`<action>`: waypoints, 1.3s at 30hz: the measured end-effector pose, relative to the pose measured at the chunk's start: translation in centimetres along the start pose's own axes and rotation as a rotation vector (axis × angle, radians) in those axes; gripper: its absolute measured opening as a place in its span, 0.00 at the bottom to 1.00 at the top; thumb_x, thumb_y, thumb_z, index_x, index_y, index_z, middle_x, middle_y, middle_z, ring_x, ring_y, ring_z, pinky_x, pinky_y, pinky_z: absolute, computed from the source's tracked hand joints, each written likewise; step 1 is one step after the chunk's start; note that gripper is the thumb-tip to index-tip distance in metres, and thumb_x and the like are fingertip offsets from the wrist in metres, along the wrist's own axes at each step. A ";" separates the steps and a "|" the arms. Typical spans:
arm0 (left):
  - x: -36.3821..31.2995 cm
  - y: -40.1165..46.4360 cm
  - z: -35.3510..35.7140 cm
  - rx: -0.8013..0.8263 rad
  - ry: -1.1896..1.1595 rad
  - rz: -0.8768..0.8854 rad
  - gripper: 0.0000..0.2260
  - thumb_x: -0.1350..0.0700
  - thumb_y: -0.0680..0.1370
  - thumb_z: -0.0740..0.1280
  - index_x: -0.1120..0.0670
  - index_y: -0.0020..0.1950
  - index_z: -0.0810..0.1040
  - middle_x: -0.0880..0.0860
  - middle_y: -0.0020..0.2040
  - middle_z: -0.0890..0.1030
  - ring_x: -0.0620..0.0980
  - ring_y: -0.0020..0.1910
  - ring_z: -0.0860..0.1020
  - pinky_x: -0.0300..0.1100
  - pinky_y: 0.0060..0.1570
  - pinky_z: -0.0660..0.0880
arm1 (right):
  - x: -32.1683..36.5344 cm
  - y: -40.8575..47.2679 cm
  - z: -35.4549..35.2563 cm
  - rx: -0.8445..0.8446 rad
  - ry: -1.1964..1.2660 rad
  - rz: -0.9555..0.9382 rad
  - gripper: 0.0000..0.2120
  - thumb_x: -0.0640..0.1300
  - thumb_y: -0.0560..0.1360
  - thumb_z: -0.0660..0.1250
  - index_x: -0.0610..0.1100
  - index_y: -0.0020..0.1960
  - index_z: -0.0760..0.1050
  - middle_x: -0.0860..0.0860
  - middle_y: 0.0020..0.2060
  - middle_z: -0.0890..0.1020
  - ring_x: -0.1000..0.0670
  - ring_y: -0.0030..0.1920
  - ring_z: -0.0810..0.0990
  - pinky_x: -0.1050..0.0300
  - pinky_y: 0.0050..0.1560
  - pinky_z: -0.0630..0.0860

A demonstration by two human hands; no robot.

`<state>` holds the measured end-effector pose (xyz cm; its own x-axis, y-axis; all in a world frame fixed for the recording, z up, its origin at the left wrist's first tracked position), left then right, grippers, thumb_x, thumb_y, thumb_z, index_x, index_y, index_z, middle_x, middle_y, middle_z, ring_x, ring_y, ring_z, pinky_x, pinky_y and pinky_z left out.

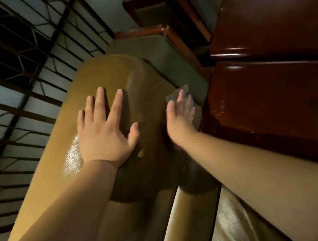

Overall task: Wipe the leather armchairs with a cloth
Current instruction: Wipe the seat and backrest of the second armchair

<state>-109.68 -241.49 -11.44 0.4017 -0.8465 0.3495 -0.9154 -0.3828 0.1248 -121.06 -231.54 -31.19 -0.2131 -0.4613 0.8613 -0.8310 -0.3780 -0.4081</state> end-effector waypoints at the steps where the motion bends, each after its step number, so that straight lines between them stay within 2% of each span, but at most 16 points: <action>1: -0.2 0.1 0.3 -0.008 0.002 0.006 0.38 0.32 0.79 0.57 0.42 0.86 0.51 0.57 0.86 0.54 0.63 0.84 0.55 0.65 0.80 0.56 | -0.7 1.6 -0.8 -0.012 0.020 0.044 0.34 0.64 0.84 0.35 0.51 0.84 0.35 0.43 0.84 0.40 0.39 0.83 0.39 0.38 0.82 0.40; 4: -0.4 0.4 1.0 -0.024 0.001 0.007 0.39 0.32 0.78 0.58 0.43 0.86 0.53 0.58 0.86 0.55 0.64 0.83 0.56 0.65 0.79 0.57 | -1.5 -2.1 0.4 0.001 0.022 -0.064 0.38 0.71 0.79 0.32 0.53 0.82 0.30 0.45 0.83 0.36 0.42 0.83 0.35 0.38 0.82 0.40; 8: -0.3 0.6 1.2 -0.053 -0.017 0.019 0.39 0.32 0.77 0.58 0.46 0.86 0.57 0.59 0.85 0.57 0.66 0.83 0.58 0.66 0.78 0.57 | -2.8 -13.6 6.1 0.262 -0.044 -0.260 0.45 0.75 0.74 0.27 0.49 0.81 0.29 0.42 0.83 0.35 0.40 0.83 0.34 0.36 0.82 0.40; 10: -0.3 0.7 1.1 -0.077 -0.037 0.023 0.39 0.33 0.77 0.59 0.46 0.86 0.58 0.60 0.85 0.58 0.66 0.82 0.58 0.66 0.78 0.58 | -4.5 -9.4 5.5 0.186 -0.082 -0.234 0.45 0.74 0.75 0.26 0.47 0.82 0.30 0.38 0.82 0.37 0.36 0.82 0.36 0.34 0.81 0.39; 12: -0.2 0.9 1.1 -0.104 -0.047 0.021 0.39 0.34 0.77 0.60 0.47 0.85 0.58 0.60 0.84 0.59 0.67 0.82 0.59 0.67 0.77 0.58 | -5.7 -2.3 3.0 0.002 -0.072 -0.140 0.39 0.68 0.81 0.30 0.46 0.83 0.32 0.35 0.83 0.42 0.32 0.82 0.40 0.30 0.80 0.42; 14: -0.2 1.0 1.2 -0.114 -0.040 0.020 0.38 0.34 0.77 0.60 0.47 0.85 0.59 0.61 0.84 0.59 0.68 0.81 0.59 0.67 0.77 0.58 | -6.8 3.9 0.2 -0.126 -0.077 -0.038 0.38 0.66 0.81 0.31 0.45 0.84 0.36 0.37 0.83 0.45 0.35 0.83 0.42 0.32 0.80 0.42; 15: -0.2 0.9 1.3 -0.115 -0.038 0.021 0.38 0.34 0.77 0.60 0.48 0.85 0.59 0.61 0.84 0.60 0.68 0.81 0.60 0.67 0.77 0.58 | -7.3 4.9 -0.2 -0.111 -0.044 0.029 0.42 0.69 0.77 0.30 0.46 0.85 0.36 0.40 0.84 0.42 0.40 0.83 0.39 0.37 0.81 0.39; 17: -0.2 0.9 1.3 -0.118 -0.042 0.025 0.38 0.34 0.77 0.60 0.48 0.85 0.60 0.62 0.84 0.60 0.68 0.81 0.60 0.67 0.77 0.58 | -7.5 3.4 0.7 -0.076 0.039 0.023 0.46 0.75 0.73 0.31 0.51 0.84 0.33 0.45 0.83 0.36 0.45 0.82 0.32 0.41 0.81 0.34; 22: -0.3 0.7 1.4 -0.112 -0.040 0.029 0.39 0.34 0.77 0.61 0.48 0.85 0.60 0.61 0.84 0.60 0.68 0.81 0.60 0.67 0.77 0.59 | -8.9 -7.3 5.8 0.239 0.024 -0.198 0.49 0.83 0.70 0.36 0.56 0.78 0.23 0.51 0.80 0.27 0.46 0.80 0.26 0.41 0.79 0.34; 24: -0.3 0.7 1.3 -0.119 -0.045 0.027 0.39 0.34 0.77 0.60 0.48 0.85 0.59 0.61 0.84 0.60 0.68 0.81 0.60 0.67 0.77 0.59 | -9.0 -3.8 3.4 0.166 0.056 -0.128 0.48 0.82 0.70 0.36 0.57 0.80 0.24 0.53 0.80 0.27 0.45 0.80 0.27 0.44 0.78 0.37; 28: -0.2 0.9 1.3 -0.147 -0.055 0.025 0.38 0.34 0.77 0.61 0.48 0.85 0.61 0.62 0.83 0.61 0.68 0.81 0.61 0.67 0.76 0.60 | -7.3 4.8 -2.0 -0.067 0.103 0.037 0.41 0.71 0.81 0.42 0.51 0.84 0.35 0.48 0.83 0.35 0.46 0.83 0.35 0.54 0.76 0.35; 31: -0.3 0.8 1.5 -0.141 -0.054 0.035 0.38 0.34 0.77 0.61 0.48 0.85 0.61 0.61 0.83 0.60 0.68 0.81 0.61 0.66 0.76 0.60 | -8.4 1.9 0.5 -0.025 0.073 0.011 0.44 0.76 0.77 0.41 0.56 0.84 0.33 0.52 0.83 0.33 0.48 0.82 0.33 0.52 0.76 0.37; 34: -0.4 0.8 1.5 -0.133 -0.052 0.038 0.38 0.34 0.77 0.61 0.47 0.85 0.60 0.61 0.84 0.60 0.68 0.81 0.61 0.66 0.76 0.59 | -9.9 -6.5 4.1 0.131 0.039 -0.168 0.49 0.81 0.73 0.42 0.56 0.82 0.30 0.52 0.82 0.30 0.48 0.81 0.30 0.47 0.80 0.40; 36: -0.3 0.9 1.4 -0.126 -0.045 0.038 0.38 0.34 0.77 0.61 0.47 0.85 0.60 0.61 0.84 0.60 0.68 0.81 0.61 0.66 0.77 0.59 | -10.3 -8.1 4.9 0.240 -0.003 -0.192 0.47 0.82 0.73 0.43 0.61 0.80 0.25 0.53 0.80 0.26 0.48 0.80 0.26 0.52 0.76 0.35; 37: -0.3 0.9 1.3 -0.126 -0.046 0.036 0.38 0.34 0.78 0.61 0.47 0.85 0.60 0.61 0.84 0.60 0.68 0.81 0.61 0.66 0.77 0.59 | -9.9 -6.8 4.5 0.233 -0.006 -0.189 0.47 0.81 0.72 0.42 0.62 0.79 0.24 0.52 0.79 0.25 0.46 0.79 0.26 0.52 0.74 0.34; 39: -0.3 1.0 1.3 -0.129 -0.045 0.030 0.38 0.34 0.78 0.61 0.47 0.85 0.59 0.61 0.84 0.60 0.68 0.81 0.61 0.66 0.77 0.59 | -9.0 -2.8 2.7 0.136 0.011 -0.111 0.46 0.79 0.71 0.40 0.60 0.80 0.26 0.51 0.80 0.26 0.45 0.80 0.27 0.46 0.77 0.35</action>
<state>-110.71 -242.08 -12.61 0.3722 -0.8737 0.3131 -0.9219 -0.3087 0.2343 -115.41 -228.51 -38.59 -0.1305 -0.4021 0.9062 -0.7727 -0.5314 -0.3471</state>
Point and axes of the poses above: each hand's wrist, its own y-axis towards the middle knuckle, its own z-axis out of the palm, x = y × z, the point moved 8 cm from there along y, towards the middle knuckle
